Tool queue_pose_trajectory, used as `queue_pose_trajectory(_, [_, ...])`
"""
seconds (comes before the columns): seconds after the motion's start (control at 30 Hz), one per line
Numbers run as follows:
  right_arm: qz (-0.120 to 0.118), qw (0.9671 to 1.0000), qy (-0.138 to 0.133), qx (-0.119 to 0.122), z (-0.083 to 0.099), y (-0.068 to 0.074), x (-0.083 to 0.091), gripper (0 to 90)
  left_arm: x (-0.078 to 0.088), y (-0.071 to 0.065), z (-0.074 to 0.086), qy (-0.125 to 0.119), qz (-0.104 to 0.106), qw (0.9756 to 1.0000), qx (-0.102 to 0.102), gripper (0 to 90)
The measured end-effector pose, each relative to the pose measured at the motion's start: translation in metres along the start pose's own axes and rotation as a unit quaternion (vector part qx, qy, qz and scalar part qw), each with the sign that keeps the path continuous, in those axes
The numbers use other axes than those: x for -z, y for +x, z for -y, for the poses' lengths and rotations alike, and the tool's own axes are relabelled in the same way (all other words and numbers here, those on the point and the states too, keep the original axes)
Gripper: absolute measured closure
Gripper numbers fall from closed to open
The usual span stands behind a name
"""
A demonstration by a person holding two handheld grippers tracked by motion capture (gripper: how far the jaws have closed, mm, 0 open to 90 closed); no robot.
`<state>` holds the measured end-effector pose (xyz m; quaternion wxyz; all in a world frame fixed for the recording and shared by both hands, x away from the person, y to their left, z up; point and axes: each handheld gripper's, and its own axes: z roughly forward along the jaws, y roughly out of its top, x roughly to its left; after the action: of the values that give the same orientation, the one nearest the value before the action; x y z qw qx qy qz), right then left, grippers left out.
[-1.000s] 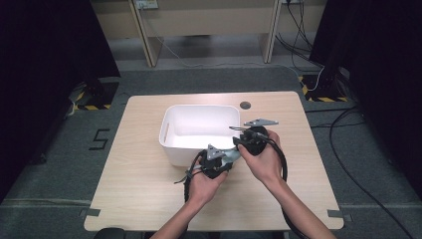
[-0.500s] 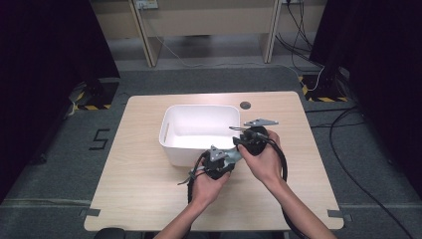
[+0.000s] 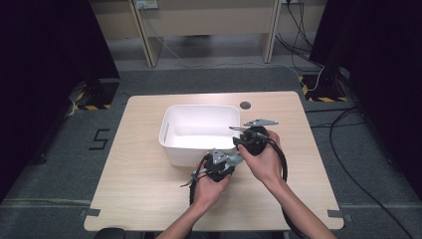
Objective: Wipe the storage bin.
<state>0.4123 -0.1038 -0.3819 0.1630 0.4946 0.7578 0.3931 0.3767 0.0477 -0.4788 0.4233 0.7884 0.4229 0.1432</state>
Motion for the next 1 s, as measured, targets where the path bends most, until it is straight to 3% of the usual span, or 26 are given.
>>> queue_pose_trajectory(0.53, [0.0,1.0,0.0,0.0,0.0,0.0,0.0,67.9,-0.016,0.004,0.017,0.023,-0.011,0.9997,0.006,77.0])
queue_pose_trajectory(0.77, [-0.001,1.0,0.0,0.0,0.0,0.0,0.0,67.9,-0.019,0.004,0.02,0.02,-0.012,0.9997,0.01,77.0])
queue_pose_trajectory(1.0, [-0.001,1.0,0.001,0.0,0.0,0.0,0.0,67.9,-0.016,0.005,0.02,0.027,-0.012,0.9995,-0.002,77.0])
